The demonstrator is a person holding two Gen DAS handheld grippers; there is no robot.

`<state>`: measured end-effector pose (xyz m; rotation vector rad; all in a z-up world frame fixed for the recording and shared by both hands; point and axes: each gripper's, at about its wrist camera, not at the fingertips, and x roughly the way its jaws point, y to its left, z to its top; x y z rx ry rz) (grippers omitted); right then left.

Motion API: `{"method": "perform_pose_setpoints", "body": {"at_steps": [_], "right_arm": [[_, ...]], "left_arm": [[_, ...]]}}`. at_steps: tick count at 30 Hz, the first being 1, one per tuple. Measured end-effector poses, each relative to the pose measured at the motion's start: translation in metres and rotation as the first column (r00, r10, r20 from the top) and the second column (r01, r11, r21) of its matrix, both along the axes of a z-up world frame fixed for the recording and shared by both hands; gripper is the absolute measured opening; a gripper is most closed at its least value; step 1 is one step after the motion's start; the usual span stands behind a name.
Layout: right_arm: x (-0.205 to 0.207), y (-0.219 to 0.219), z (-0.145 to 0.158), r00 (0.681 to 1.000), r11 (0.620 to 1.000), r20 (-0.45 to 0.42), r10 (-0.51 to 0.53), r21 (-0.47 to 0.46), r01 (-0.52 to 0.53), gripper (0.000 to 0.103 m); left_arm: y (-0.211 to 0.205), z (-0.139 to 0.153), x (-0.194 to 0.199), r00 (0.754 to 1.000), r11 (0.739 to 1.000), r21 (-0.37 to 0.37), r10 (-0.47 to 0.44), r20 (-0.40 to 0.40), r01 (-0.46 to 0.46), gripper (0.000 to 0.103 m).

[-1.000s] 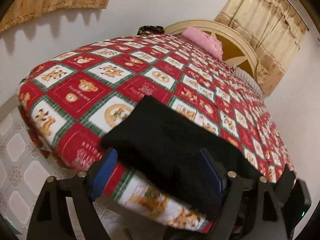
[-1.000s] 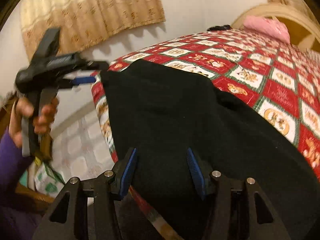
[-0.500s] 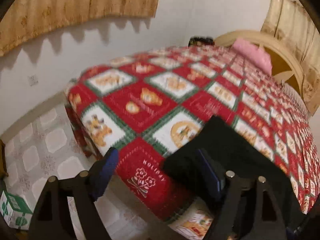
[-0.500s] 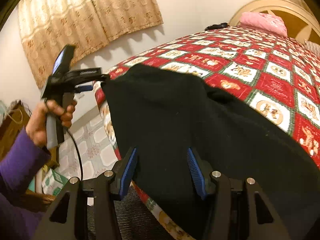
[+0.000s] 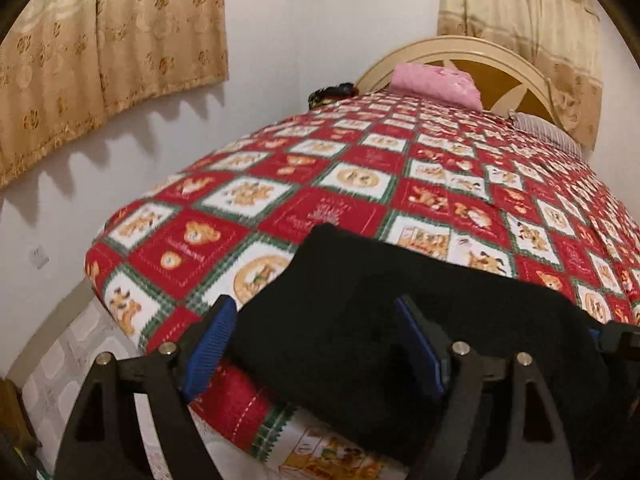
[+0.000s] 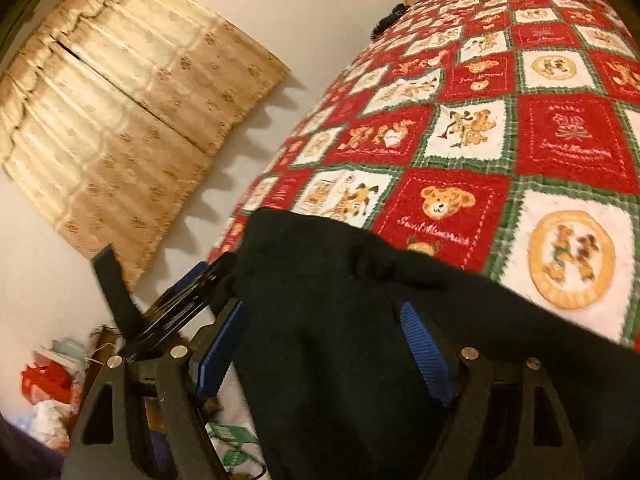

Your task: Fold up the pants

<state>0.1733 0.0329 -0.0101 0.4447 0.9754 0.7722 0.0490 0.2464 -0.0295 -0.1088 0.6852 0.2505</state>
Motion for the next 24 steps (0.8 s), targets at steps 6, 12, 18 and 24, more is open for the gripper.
{"method": "perform_pose_setpoints", "body": {"at_steps": [6,12,18,24], "right_arm": [[0.018,0.042,-0.003,0.99,0.991,-0.048,0.129,-0.011,-0.13,0.082],[0.061,-0.007,0.007,0.997,0.995,-0.057,0.048,0.095,-0.042,0.081],[0.092,-0.033,-0.02,0.972,0.987,-0.206,0.111,0.139,-0.083,0.065],[0.076,-0.124,0.017,0.967,0.973,-0.112,-0.229,0.002,0.231,0.065]], "left_arm": [[0.002,-0.006,0.01,1.0,1.0,0.0,0.007,-0.028,-0.007,0.083],[0.012,-0.028,0.017,0.994,0.998,-0.028,0.044,-0.101,-0.047,0.093],[0.018,-0.032,0.018,0.994,0.998,-0.036,0.047,-0.102,-0.051,0.103],[0.017,-0.024,0.015,0.992,0.998,-0.027,0.046,-0.114,-0.049,0.103]]}}
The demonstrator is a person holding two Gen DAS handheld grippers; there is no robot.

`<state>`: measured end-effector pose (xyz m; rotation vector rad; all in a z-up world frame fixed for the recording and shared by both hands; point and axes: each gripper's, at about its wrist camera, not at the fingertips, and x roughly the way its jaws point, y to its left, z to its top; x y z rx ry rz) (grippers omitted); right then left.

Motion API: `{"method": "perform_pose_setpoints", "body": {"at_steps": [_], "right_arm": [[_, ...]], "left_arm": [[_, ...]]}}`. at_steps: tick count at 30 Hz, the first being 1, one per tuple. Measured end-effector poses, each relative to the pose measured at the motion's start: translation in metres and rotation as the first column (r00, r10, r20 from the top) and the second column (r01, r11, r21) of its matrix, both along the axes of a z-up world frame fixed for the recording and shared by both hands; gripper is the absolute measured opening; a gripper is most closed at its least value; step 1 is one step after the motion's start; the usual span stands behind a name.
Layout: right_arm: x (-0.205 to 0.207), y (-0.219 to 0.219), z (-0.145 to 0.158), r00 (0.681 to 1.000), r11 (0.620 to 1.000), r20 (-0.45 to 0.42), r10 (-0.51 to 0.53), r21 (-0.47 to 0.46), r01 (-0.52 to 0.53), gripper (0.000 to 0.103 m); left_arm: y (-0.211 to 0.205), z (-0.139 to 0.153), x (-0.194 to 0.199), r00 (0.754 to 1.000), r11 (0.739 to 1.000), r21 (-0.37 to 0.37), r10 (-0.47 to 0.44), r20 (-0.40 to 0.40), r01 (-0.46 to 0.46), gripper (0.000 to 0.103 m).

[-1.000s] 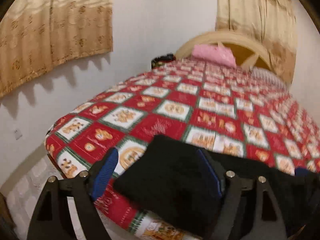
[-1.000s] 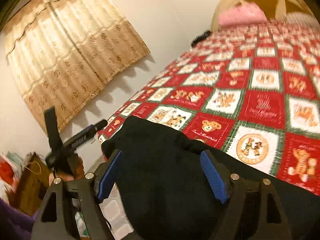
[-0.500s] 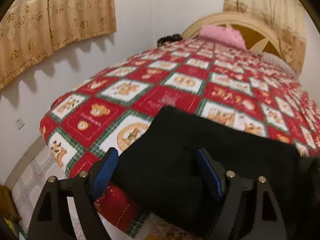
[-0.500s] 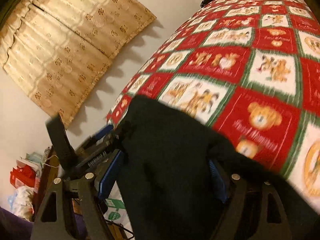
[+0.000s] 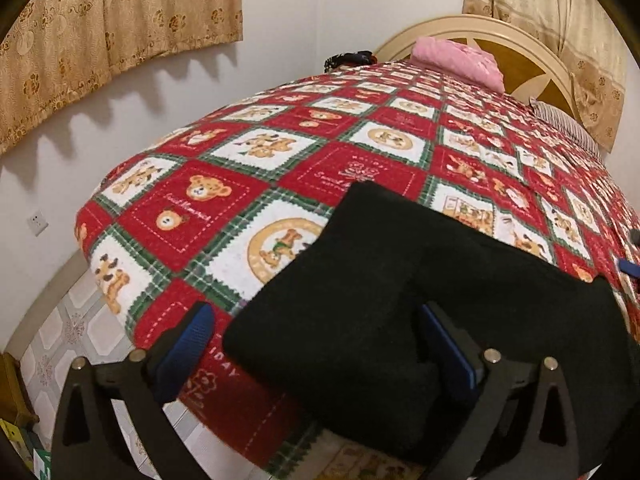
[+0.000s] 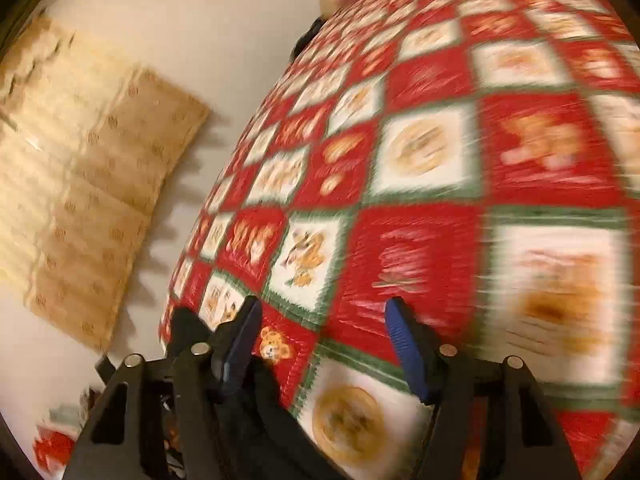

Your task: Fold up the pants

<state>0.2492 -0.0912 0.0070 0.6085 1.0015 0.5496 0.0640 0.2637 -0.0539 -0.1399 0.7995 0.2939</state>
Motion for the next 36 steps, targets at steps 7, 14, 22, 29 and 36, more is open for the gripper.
{"method": "perform_pose_setpoints", "body": {"at_steps": [7,14,22,29,36], "right_arm": [[-0.092,0.05,0.021,0.99,0.954,0.097,0.102,-0.292,-0.07,0.065],[-0.134,-0.029,0.031,0.98,0.79,0.172,-0.099,-0.585,0.183,0.065],[-0.101,-0.201,0.058,0.723,0.364,0.262,-0.639,-0.725,0.585,0.066],[-0.078,-0.226,0.017,0.736,0.361,0.155,-0.659,-0.793,0.491,0.064],[-0.145,-0.253,0.053,0.727,0.581,0.147,-0.671,-0.505,0.638,0.006]], "left_arm": [[-0.05,0.028,-0.012,0.988,0.972,0.214,-0.118,0.099,0.094,0.103],[-0.058,0.0,0.008,0.996,0.984,0.15,-0.093,0.01,0.091,0.103],[-0.057,-0.002,0.009,0.997,0.99,0.123,-0.073,0.008,0.071,0.103],[-0.059,-0.003,0.006,0.998,0.991,0.123,-0.062,0.007,0.061,0.103],[-0.059,-0.002,0.008,0.998,0.991,0.122,-0.059,-0.001,0.059,0.103]]}}
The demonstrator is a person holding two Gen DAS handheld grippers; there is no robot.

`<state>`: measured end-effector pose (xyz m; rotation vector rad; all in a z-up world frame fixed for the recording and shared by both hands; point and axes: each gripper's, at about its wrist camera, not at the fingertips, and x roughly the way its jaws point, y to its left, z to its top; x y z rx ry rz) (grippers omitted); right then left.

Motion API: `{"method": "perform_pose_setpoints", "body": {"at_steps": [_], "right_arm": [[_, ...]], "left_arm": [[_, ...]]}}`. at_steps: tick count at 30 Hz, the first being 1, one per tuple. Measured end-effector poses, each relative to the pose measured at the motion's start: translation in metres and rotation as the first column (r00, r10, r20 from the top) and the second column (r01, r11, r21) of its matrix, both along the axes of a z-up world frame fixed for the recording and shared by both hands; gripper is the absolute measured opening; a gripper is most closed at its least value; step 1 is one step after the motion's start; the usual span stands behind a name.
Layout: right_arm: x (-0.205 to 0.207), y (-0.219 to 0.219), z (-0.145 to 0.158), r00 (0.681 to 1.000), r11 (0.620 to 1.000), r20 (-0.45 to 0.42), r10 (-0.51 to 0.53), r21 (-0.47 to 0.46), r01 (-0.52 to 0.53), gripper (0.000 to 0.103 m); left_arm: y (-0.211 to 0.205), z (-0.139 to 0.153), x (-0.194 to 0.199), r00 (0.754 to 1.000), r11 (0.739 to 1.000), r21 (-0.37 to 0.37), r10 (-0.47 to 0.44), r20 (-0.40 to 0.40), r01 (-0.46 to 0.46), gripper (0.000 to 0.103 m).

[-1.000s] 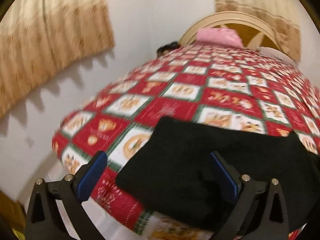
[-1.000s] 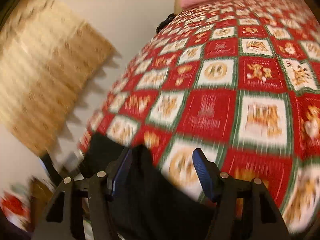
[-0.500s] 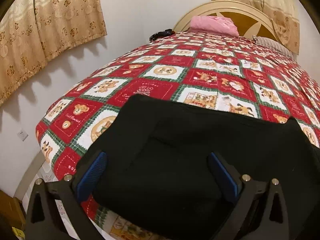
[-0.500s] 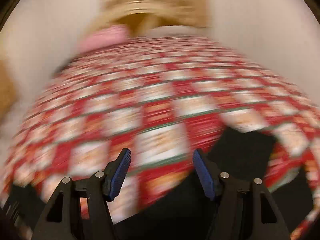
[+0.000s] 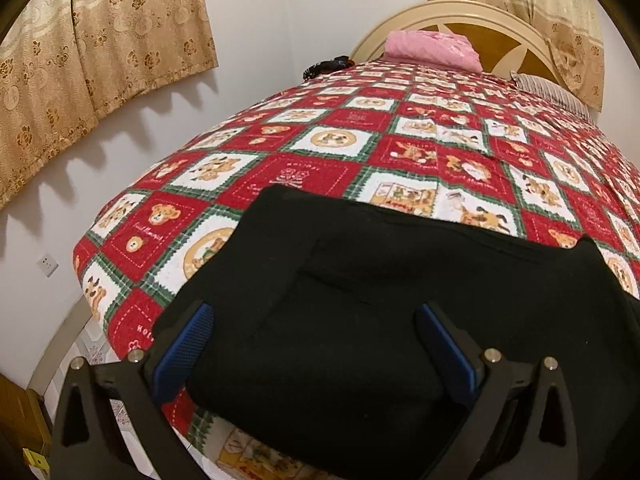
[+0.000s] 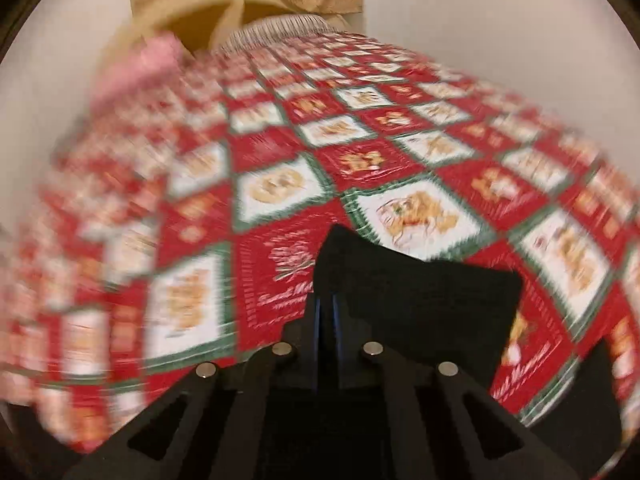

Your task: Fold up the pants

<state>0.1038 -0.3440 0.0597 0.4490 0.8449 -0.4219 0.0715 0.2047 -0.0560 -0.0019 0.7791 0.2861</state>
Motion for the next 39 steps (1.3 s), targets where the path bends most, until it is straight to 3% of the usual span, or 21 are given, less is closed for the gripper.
{"method": "perform_pose_setpoints", "body": {"at_steps": [5,8,10,14,17,22,24,25,26,28,31,34,39], "right_arm": [[-0.101,-0.005,0.033,0.963,0.991,0.268,-0.006,0.13,-0.03,0.006],[-0.158,-0.004,0.037,0.944,0.993,0.329,-0.035,0.116,-0.004,0.006],[-0.193,-0.007,0.027,0.943,0.99,0.325,-0.075,0.139,0.031,0.006],[-0.229,-0.009,0.002,0.972,0.989,0.201,-0.12,0.104,0.101,0.006],[-0.245,-0.012,-0.002,0.968,0.982,0.205,-0.147,0.146,0.118,0.006],[-0.24,-0.016,0.021,0.953,0.982,0.239,-0.187,0.068,0.176,0.007],[-0.224,-0.019,0.03,0.955,0.99,0.258,-0.143,0.039,0.138,0.03],[-0.211,-0.02,0.033,0.957,0.994,0.27,-0.109,0.011,0.11,0.058],[-0.209,-0.023,0.034,0.956,0.995,0.278,-0.088,-0.015,0.096,0.073],[-0.184,-0.028,0.033,0.967,0.995,0.252,-0.029,-0.086,0.052,0.073],[-0.153,-0.036,0.021,0.982,0.995,0.181,0.057,-0.092,-0.041,0.071],[-0.141,-0.035,0.012,0.984,0.988,0.143,0.103,-0.128,-0.085,0.051],[-0.13,-0.037,-0.004,0.988,0.977,0.08,0.129,-0.178,-0.113,0.05]], "left_arm": [[0.0,0.0,0.001,1.0,1.0,-0.001,0.012,0.0,-0.012,0.103],[-0.002,-0.001,0.003,1.0,1.0,0.001,0.024,-0.001,-0.024,0.103],[-0.003,-0.001,0.002,0.999,0.999,0.003,0.032,-0.001,-0.032,0.103],[-0.004,-0.001,0.003,0.999,0.999,0.003,0.047,-0.005,-0.047,0.103],[-0.005,0.0,0.005,0.998,0.998,0.006,0.059,-0.01,-0.059,0.103],[-0.006,0.0,0.006,0.997,0.997,0.005,0.072,-0.023,-0.072,0.103],[-0.006,0.0,0.006,0.997,0.997,0.006,0.072,-0.022,-0.072,0.103],[-0.006,0.0,0.006,0.997,0.997,0.006,0.073,-0.022,-0.072,0.103],[-0.006,0.0,0.006,0.997,0.997,0.006,0.074,-0.022,-0.074,0.103],[-0.007,0.0,0.006,0.997,0.997,0.006,0.074,-0.023,-0.074,0.103],[-0.006,0.001,0.006,0.997,0.997,0.001,0.077,-0.029,-0.077,0.103],[-0.007,0.0,0.006,0.996,0.997,0.005,0.08,-0.025,-0.08,0.103],[-0.007,0.001,0.008,0.996,0.997,0.009,0.082,-0.031,-0.082,0.103]]}}
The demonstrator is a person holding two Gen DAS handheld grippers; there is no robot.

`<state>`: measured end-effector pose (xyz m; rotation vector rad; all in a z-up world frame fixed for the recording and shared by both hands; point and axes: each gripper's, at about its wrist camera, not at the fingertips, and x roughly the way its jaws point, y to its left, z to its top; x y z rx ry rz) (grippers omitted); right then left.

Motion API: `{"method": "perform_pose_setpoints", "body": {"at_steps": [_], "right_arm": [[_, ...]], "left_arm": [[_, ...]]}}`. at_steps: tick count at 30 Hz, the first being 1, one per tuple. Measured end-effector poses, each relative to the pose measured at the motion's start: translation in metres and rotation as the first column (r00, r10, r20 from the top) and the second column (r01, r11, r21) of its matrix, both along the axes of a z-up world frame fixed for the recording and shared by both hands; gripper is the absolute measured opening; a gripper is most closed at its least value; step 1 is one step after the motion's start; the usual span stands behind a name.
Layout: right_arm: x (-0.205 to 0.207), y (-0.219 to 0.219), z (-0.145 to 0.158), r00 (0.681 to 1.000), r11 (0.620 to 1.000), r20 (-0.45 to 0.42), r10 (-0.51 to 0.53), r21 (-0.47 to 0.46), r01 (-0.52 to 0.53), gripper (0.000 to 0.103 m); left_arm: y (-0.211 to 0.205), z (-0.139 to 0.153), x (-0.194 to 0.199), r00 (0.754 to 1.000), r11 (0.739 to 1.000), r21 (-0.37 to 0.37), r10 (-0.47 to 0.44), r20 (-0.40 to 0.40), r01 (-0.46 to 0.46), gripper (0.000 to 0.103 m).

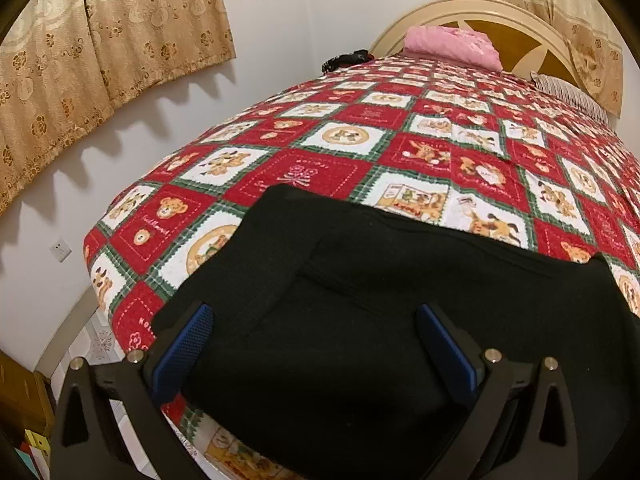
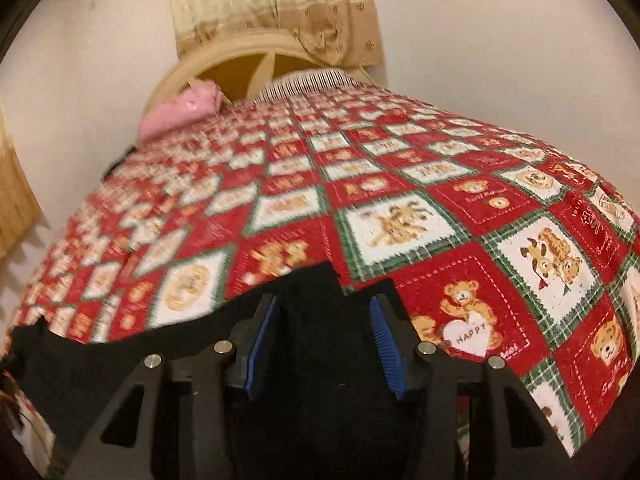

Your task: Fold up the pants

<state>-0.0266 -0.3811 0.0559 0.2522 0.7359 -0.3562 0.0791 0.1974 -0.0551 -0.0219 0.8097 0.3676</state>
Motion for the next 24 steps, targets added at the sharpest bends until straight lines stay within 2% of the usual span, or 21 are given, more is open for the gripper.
{"method": "perform_pose_setpoints", "body": {"at_steps": [2,3,4,6,9,12,14,17,19,21,22,24], "right_arm": [[-0.002,0.007,0.0,1.0,0.999,-0.002,0.029,-0.037,-0.03,0.047],[-0.002,0.01,0.0,0.999,0.998,-0.008,0.045,-0.043,-0.045,0.036],[-0.002,0.013,-0.001,0.999,0.997,-0.03,0.045,-0.055,-0.047,0.011],[-0.007,0.018,0.002,0.999,0.996,-0.02,0.047,-0.074,-0.049,0.008],[-0.018,0.021,0.013,0.999,0.997,0.028,0.031,-0.074,-0.029,0.007],[-0.034,0.015,0.032,0.994,0.995,0.103,-0.032,-0.096,0.042,0.006],[-0.037,0.011,0.035,0.993,0.991,0.101,-0.052,-0.119,0.064,0.006],[-0.037,-0.004,0.017,0.992,0.987,0.049,-0.115,-0.111,0.119,0.006],[-0.033,-0.009,-0.002,0.994,0.987,0.016,-0.104,-0.124,0.105,0.006],[-0.037,-0.004,-0.005,0.995,0.982,0.051,-0.083,-0.168,0.091,0.008],[-0.037,-0.003,-0.003,0.995,0.982,0.042,-0.086,-0.165,0.092,0.011],[-0.04,-0.006,0.003,0.994,0.986,0.019,-0.108,-0.128,0.11,0.033]], "left_arm": [[0.0,0.0,0.0,1.0,1.0,-0.002,-0.001,-0.001,0.001,0.103],[0.0,0.0,0.0,1.0,1.0,-0.001,-0.001,0.001,0.001,0.103],[0.0,0.0,0.001,1.0,1.0,0.001,-0.001,0.002,0.001,0.103],[0.0,0.0,0.001,1.0,1.0,0.001,0.0,0.001,0.0,0.103],[-0.001,0.001,0.002,1.0,1.0,0.001,-0.001,-0.006,0.001,0.103],[-0.001,0.003,0.002,1.0,1.0,0.002,-0.003,-0.017,0.003,0.103],[-0.003,0.004,0.002,1.0,1.0,0.013,-0.007,-0.015,0.007,0.103],[-0.008,0.005,0.0,1.0,1.0,0.025,-0.014,-0.002,0.014,0.103],[-0.014,0.003,0.0,1.0,0.999,0.028,-0.03,0.003,0.03,0.103],[-0.019,0.004,0.001,0.999,0.998,0.053,-0.035,0.002,0.034,0.103],[-0.02,0.004,0.001,0.999,0.997,0.062,-0.037,-0.001,0.037,0.103],[-0.019,0.006,0.002,0.999,0.997,0.065,-0.041,-0.008,0.042,0.103]]}}
